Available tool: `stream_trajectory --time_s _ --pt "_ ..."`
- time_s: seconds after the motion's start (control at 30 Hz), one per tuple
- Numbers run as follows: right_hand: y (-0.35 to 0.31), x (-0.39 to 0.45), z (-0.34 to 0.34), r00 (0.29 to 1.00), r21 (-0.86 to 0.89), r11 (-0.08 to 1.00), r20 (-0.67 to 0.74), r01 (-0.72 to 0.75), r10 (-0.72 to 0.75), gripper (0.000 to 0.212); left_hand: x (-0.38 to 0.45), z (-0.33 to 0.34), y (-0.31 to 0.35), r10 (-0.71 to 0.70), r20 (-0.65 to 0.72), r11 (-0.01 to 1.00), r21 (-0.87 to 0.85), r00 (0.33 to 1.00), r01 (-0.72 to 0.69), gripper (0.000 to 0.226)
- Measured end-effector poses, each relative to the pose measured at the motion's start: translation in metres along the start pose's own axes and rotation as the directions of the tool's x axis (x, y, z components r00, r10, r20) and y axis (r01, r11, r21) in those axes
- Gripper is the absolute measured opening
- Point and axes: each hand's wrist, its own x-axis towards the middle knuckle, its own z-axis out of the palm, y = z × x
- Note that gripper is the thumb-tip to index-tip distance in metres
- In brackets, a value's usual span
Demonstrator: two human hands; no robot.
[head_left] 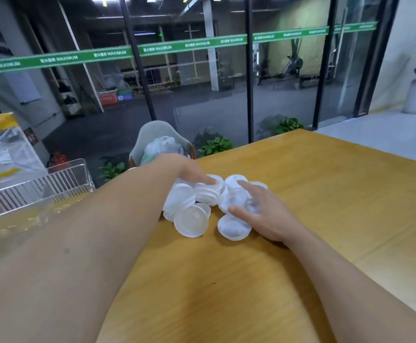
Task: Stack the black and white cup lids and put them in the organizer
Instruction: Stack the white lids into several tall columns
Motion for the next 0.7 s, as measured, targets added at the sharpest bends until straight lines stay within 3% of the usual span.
stream_trajectory --time_s 0.13,0.27,0.37,0.53,0.7 --pt "-0.010 -0.010 0.002 0.997 -0.063 0.995 0.012 0.075 -0.074 0.087 -0.020 0.008 -0.004 0.069 -0.021 0.998 -0.002 0.997 -0.069 0.148" --pt "-0.023 -0.033 0.007 0.996 -0.077 0.993 0.017 0.091 -0.090 0.077 -0.061 0.021 -0.003 0.130 -0.056 0.991 0.033 0.990 -0.128 0.098" --pt "-0.034 -0.053 0.013 0.993 -0.106 0.988 0.009 0.115 -0.115 0.072 -0.095 0.030 0.000 0.231 -0.085 0.970 0.100 0.969 -0.222 0.079" --pt "-0.056 -0.091 0.025 0.987 -0.098 0.983 0.028 0.158 -0.156 0.064 -0.137 0.050 -0.008 0.339 -0.091 0.935 0.144 0.936 -0.324 0.065" --pt "-0.077 -0.122 0.030 0.981 -0.047 0.982 0.071 0.182 -0.178 0.071 -0.177 0.071 -0.037 0.373 -0.066 0.925 0.099 0.925 -0.366 0.057"
